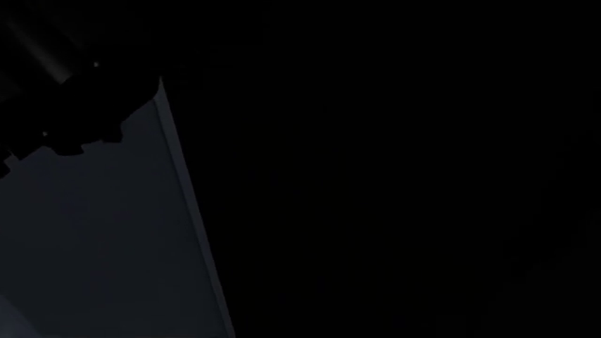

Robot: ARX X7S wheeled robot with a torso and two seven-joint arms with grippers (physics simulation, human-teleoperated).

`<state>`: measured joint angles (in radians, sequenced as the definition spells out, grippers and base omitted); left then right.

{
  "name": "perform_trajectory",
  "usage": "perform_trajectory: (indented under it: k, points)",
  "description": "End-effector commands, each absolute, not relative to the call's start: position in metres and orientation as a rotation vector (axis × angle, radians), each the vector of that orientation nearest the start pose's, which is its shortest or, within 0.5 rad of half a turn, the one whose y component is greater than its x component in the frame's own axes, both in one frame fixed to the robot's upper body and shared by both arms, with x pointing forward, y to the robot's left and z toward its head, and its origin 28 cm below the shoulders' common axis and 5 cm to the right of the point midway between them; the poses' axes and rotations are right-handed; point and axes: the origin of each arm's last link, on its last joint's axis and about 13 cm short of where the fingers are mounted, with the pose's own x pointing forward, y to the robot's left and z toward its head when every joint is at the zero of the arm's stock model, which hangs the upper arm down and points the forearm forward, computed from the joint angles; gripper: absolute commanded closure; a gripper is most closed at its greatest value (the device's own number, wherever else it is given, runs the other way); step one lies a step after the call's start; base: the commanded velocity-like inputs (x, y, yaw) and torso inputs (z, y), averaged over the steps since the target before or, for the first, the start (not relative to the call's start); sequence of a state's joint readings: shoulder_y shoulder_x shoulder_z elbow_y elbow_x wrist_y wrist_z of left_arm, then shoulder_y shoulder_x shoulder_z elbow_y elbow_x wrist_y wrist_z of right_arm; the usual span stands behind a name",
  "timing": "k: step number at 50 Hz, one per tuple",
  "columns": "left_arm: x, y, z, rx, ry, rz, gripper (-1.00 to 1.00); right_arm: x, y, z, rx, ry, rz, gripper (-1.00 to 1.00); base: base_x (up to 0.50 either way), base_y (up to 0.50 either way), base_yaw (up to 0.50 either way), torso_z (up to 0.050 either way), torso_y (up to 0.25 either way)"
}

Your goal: Close the fridge door

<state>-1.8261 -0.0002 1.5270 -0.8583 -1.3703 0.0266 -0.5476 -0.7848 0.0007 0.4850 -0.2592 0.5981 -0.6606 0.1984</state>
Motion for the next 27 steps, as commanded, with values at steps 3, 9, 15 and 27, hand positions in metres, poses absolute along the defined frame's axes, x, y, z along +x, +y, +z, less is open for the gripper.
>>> perform_trajectory:
  k: [3,9,15,27]
  points:
    - [0.395,0.0826,0.3601,0.041,-0.307,-0.119,-1.0,0.0003,-0.2002,0.0343,0.163,-0.26,-0.816,-1.0,0.03,0.0,-0.01,0.0,-0.25]
    - [0.395,0.0826,0.3602,0.033,-0.304,-0.119,-1.0,0.0013,-0.1992,0.0346,0.165,-0.256,-0.813,-1.0,0.02,0.0,-0.01,0.0,-0.25]
    - [0.3958,0.084,0.3627,-0.005,-0.298,-0.138,-1.0,0.0035,-0.1981,0.0367,0.163,-0.254,-0.803,-1.0,0.02,0.0,-0.01,0.0,-0.102]
    - [0.3937,0.082,0.3667,-0.016,-0.311,-0.175,-1.0,0.0098,-0.1951,0.044,0.153,-0.249,-0.778,-1.0,0.02,0.0,-0.01,0.0,-0.014]
